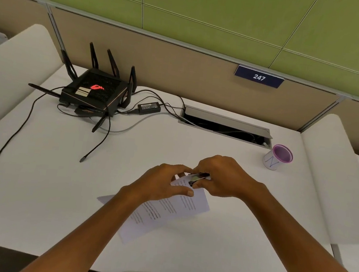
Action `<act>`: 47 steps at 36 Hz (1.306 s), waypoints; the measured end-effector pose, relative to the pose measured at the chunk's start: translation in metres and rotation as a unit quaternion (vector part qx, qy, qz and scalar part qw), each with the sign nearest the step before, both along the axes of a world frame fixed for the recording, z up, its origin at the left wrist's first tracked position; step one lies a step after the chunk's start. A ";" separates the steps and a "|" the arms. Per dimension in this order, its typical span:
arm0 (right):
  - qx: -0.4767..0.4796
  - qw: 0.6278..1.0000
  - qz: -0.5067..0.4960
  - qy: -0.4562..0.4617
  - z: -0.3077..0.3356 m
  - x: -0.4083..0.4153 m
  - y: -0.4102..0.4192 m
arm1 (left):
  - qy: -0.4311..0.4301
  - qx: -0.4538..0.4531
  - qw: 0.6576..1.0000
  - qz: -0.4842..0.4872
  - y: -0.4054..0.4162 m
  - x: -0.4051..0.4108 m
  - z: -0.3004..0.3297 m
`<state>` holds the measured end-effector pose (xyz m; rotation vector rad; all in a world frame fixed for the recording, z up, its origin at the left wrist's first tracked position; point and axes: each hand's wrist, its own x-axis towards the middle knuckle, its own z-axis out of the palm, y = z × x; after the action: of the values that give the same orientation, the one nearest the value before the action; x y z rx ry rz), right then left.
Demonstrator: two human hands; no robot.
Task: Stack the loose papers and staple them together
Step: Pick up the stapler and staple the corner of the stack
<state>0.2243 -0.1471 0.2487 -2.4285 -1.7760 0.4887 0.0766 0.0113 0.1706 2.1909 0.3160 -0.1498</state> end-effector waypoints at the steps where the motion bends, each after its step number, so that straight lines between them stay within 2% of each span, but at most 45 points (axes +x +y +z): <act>1: 0.003 1.000 0.001 -0.003 0.001 -0.001 0.000 | -0.006 -0.006 1.000 -0.002 -0.002 0.001 0.001; 10: 0.045 0.998 0.025 -0.019 0.010 -0.001 0.001 | -0.085 -0.076 0.994 0.005 -0.011 0.003 0.001; 23: 0.038 0.998 0.035 -0.026 0.018 -0.005 0.011 | -0.134 -0.074 0.988 0.021 -0.012 -0.003 -0.002; 30: 0.019 0.998 0.046 -0.028 0.017 -0.005 0.014 | -0.127 -0.071 0.989 0.035 -0.016 -0.006 -0.005; 39: 0.019 0.999 0.041 -0.030 0.019 -0.004 0.010 | -0.085 -0.119 0.989 0.037 -0.006 -0.009 -0.001; 44: 0.029 0.999 0.041 -0.012 0.019 -0.005 0.009 | -0.067 -0.084 0.992 0.069 0.002 -0.018 -0.005; 47: 0.022 0.999 0.034 0.007 0.020 -0.005 0.008 | -0.074 -0.098 0.989 0.085 0.004 -0.020 -0.007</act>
<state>0.2192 -0.1389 0.2682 -2.3369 -1.8481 0.4669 0.0567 0.0152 0.1632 1.9591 0.3855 0.0744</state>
